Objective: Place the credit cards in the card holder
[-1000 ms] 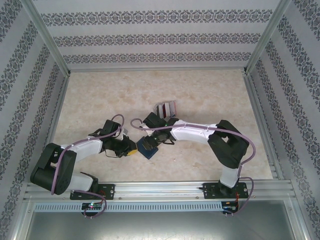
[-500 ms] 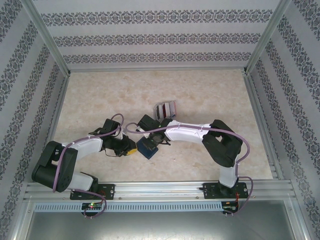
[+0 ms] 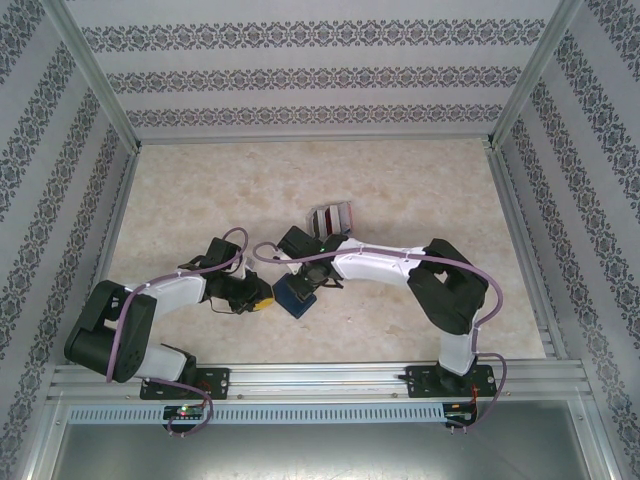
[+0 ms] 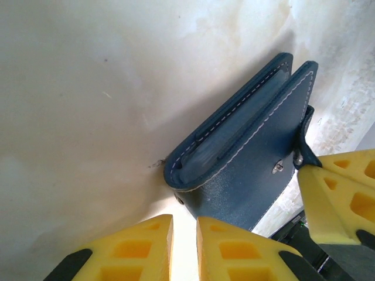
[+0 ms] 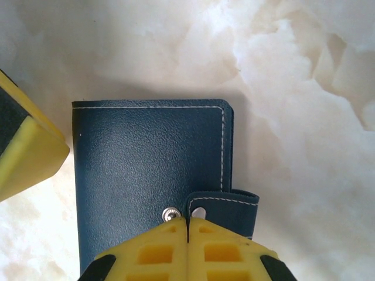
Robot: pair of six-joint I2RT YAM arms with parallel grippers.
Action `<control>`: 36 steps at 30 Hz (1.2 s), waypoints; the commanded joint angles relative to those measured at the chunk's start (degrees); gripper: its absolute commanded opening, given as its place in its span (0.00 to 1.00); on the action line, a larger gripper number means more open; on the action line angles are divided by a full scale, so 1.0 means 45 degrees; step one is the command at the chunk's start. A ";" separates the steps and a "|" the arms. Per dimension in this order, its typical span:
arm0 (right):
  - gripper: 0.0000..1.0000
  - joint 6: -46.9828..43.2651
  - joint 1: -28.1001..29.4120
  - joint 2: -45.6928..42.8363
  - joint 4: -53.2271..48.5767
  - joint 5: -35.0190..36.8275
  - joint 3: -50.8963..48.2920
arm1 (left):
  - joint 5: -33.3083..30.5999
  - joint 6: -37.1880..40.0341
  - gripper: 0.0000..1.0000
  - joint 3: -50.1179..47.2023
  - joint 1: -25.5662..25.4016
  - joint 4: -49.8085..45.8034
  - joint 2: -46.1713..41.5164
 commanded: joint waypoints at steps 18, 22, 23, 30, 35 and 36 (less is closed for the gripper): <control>0.00 -0.0523 -0.0306 0.0020 0.0009 -0.1552 -0.0266 | -0.0050 -0.0011 0.18 0.0082 0.0127 0.0298 0.0601; 0.00 -0.0560 -0.0305 0.0142 -0.0111 -0.1648 -0.0224 | -0.0068 -0.0068 0.18 0.0069 0.0116 0.0414 0.0711; 0.00 -0.0580 -0.0303 0.0177 -0.0132 -0.1698 -0.0211 | -0.0041 -0.0090 0.18 0.0070 0.0116 0.0450 0.0732; 0.00 -0.0662 -0.0227 0.0489 -0.0357 -0.1759 0.0025 | 0.0013 -0.0109 0.18 0.0133 0.0113 0.0595 0.0970; 0.00 -0.0716 -0.0125 0.0648 -0.0466 -0.1656 0.0067 | 0.0040 -0.0167 0.18 0.0136 0.0097 0.0728 0.1122; 0.00 -0.0734 -0.0110 0.0703 -0.0465 -0.1671 0.0067 | 0.0073 -0.0186 0.18 0.0131 0.0104 0.0781 0.1176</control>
